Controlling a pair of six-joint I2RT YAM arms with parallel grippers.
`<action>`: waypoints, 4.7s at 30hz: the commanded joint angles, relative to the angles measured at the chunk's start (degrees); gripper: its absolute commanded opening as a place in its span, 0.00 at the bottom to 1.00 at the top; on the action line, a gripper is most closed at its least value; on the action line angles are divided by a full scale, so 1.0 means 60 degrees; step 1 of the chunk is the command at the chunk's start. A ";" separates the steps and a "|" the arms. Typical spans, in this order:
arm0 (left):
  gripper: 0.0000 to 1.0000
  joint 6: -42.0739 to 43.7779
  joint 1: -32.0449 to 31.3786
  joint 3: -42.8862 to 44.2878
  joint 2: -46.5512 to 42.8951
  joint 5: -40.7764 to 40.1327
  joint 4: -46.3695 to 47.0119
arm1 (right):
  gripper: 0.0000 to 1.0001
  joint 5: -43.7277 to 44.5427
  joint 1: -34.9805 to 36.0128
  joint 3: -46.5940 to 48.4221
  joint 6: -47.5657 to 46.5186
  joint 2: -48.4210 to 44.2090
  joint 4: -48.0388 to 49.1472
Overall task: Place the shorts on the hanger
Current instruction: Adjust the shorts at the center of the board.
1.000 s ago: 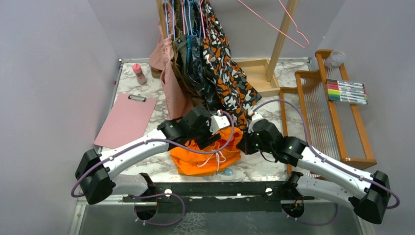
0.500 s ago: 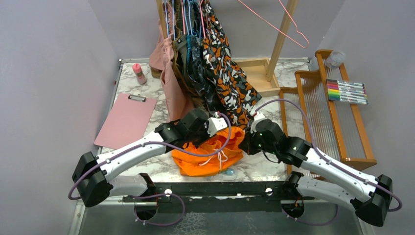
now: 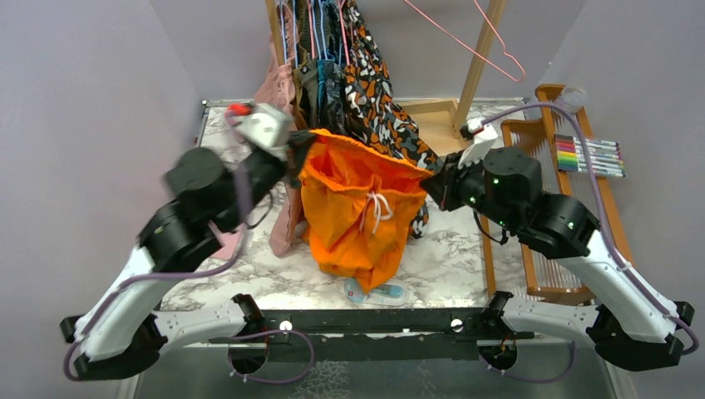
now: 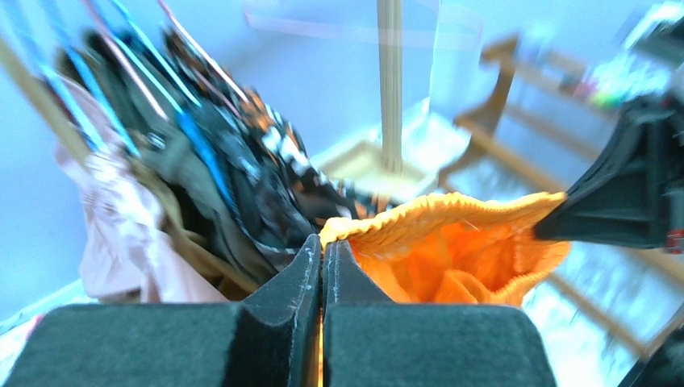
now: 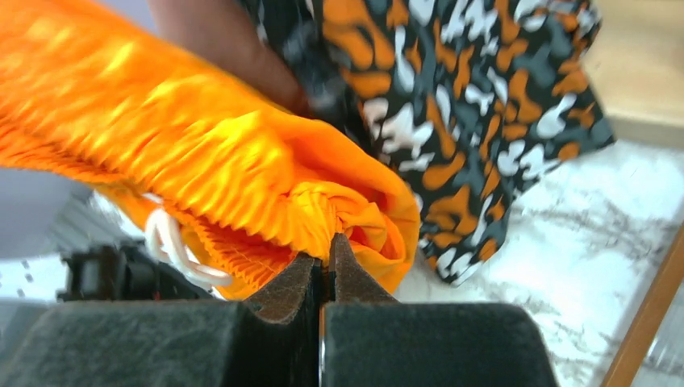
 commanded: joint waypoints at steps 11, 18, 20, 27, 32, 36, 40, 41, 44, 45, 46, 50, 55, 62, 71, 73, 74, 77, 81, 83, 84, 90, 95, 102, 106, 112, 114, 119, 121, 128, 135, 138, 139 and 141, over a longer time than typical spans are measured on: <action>0.00 0.0129 0.0018 0.3073 0.0208 -0.0740 0.0459 | 0.01 0.0994 0.0008 0.4746 -0.1112 0.1765 -0.0775; 0.00 -0.0339 0.0017 0.1041 -0.0083 -0.0230 0.0532 | 0.01 -0.0223 0.0010 0.2045 -0.0126 0.0512 0.0778; 0.00 -0.0980 0.0010 -0.0654 -0.0455 -0.0257 0.0786 | 0.01 -0.0139 0.0010 0.0311 0.0499 -0.0153 0.1163; 0.00 -0.3393 0.0015 -0.4592 -0.0739 0.0480 0.1652 | 0.01 -0.0972 0.0017 -0.4031 0.2711 -0.1536 0.2187; 0.00 -0.4169 0.0017 -0.5346 -0.0036 0.0637 0.2061 | 0.01 -0.1256 0.0010 -0.5324 0.3808 -0.1644 0.2896; 0.00 -0.4586 0.0018 -0.5653 0.0690 0.0435 0.2116 | 0.01 -0.1067 0.0010 -0.5911 0.4258 -0.1617 0.3325; 0.14 -0.4975 0.0018 -0.5913 0.0833 0.0420 0.2057 | 0.01 -0.1008 0.0010 -0.6193 0.4518 -0.1479 0.3455; 0.26 -0.5022 0.0018 -0.5946 0.0785 0.0585 0.2008 | 0.01 -0.1033 0.0010 -0.6250 0.4591 -0.1438 0.3482; 0.63 -0.5414 0.0014 -0.6172 0.0413 0.0813 0.1714 | 0.01 -0.1025 0.0009 -0.6451 0.4708 -0.1367 0.3670; 0.70 -0.5586 0.0017 -0.6284 0.0265 0.0848 0.1590 | 0.01 -0.1020 0.0012 -0.6480 0.4727 -0.1344 0.3704; 0.80 -0.5778 0.0018 -0.6399 0.0077 0.0863 0.1427 | 0.01 -0.0996 0.0010 -0.6481 0.4735 -0.1313 0.3712; 0.94 -0.6561 0.0001 -0.6747 -0.0681 0.0733 0.0752 | 0.01 -0.0841 0.0010 -0.6487 0.4761 -0.1264 0.3739; 0.97 -0.6917 0.0003 -0.6871 -0.1457 0.0005 -0.0297 | 0.01 -0.0687 0.0010 -0.6491 0.4650 -0.1214 0.3783; 0.85 -0.7560 0.0002 -0.7637 -0.1769 0.0199 -0.0663 | 0.01 -0.0609 0.0010 -0.6372 0.4577 -0.1033 0.3764; 0.56 -0.7620 0.0000 -0.8895 -0.1648 0.0872 0.1212 | 0.01 -0.0765 0.0010 -0.6488 0.4423 -0.1103 0.3960; 0.54 -0.7618 0.0001 -0.9004 -0.1553 0.0886 0.1540 | 0.01 -0.0819 0.0003 -0.6510 0.4434 -0.1114 0.3935; 0.53 -0.7618 -0.0004 -0.9055 -0.1489 0.0899 0.1703 | 0.01 -0.0826 0.0009 -0.6538 0.4423 -0.1129 0.3906; 0.46 -0.7582 0.0003 -0.9139 -0.1242 0.0932 0.2113 | 0.01 -0.0955 0.0010 -0.6639 0.4396 -0.1148 0.3921; 0.15 -0.7519 0.0003 -0.9102 -0.0948 0.0760 0.2282 | 0.01 -0.1283 0.0010 -0.6806 0.4186 -0.1215 0.3988; 0.00 -0.7501 0.0002 -0.9061 -0.0971 0.0611 0.2219 | 0.01 -0.1499 0.0010 -0.6821 0.3904 -0.1207 0.4003; 0.00 -0.7501 0.0003 -0.9045 -0.1026 0.0500 0.2141 | 0.01 -0.1590 0.0006 -0.6775 0.3749 -0.1161 0.3951; 0.00 -0.6967 0.0017 -0.8696 -0.1142 -0.0160 0.1542 | 0.29 -0.1713 0.0010 -0.6270 0.2870 -0.0748 0.3072; 0.00 -0.6522 0.0018 -0.8262 -0.0906 -0.0219 0.1286 | 0.60 -0.1679 0.0010 -0.5852 0.2137 -0.0922 0.2601; 0.00 -0.6106 0.0028 -0.7894 -0.0561 0.0017 0.1288 | 0.74 -0.0320 0.0010 -0.5494 0.1550 -0.1542 0.2287; 0.00 -0.6033 0.0032 -0.7833 -0.0569 0.0108 0.1293 | 0.71 0.0052 0.0010 -0.5525 0.1025 -0.1924 0.2440; 0.00 -0.5991 0.0032 -0.7850 -0.0770 0.0236 0.1251 | 0.67 -0.0699 0.0010 -0.6026 0.0218 -0.2708 0.3337; 0.00 -0.5976 0.0030 -0.7842 -0.0806 0.0278 0.1234 | 0.67 -0.1034 0.0006 -0.6025 0.0074 -0.2588 0.3368; 0.00 -0.5920 0.0032 -0.7732 -0.0693 0.0453 0.1209 | 0.63 -0.0956 0.0002 -0.5960 0.0181 -0.1861 0.3270; 0.00 -0.5880 0.0032 -0.7686 -0.0677 0.0465 0.1161 | 0.63 -0.0518 0.0010 -0.5883 0.0183 -0.1720 0.3296; 0.00 -0.5793 0.0032 -0.7570 -0.0831 0.0406 0.0966 | 0.64 0.0282 0.0010 -0.5415 -0.0468 -0.1260 0.3291; 0.00 -0.5644 0.0032 -0.7301 -0.0927 0.0390 0.0723 | 0.61 0.0528 0.0010 -0.4872 -0.1336 -0.0297 0.3299; 0.00 -0.5600 0.0031 -0.7202 -0.1007 0.0390 0.0642 | 0.60 0.0584 0.0006 -0.4743 -0.1596 -0.0022 0.3480; 0.00 -0.5589 0.0019 -0.7174 -0.1024 0.0390 0.0602 | 0.60 0.0624 0.0009 -0.4688 -0.1666 0.0075 0.3536; 0.00 -0.5557 0.0031 -0.7085 -0.1061 0.0390 0.0516 | 0.59 0.0641 0.0010 -0.4566 -0.1830 0.0256 0.3635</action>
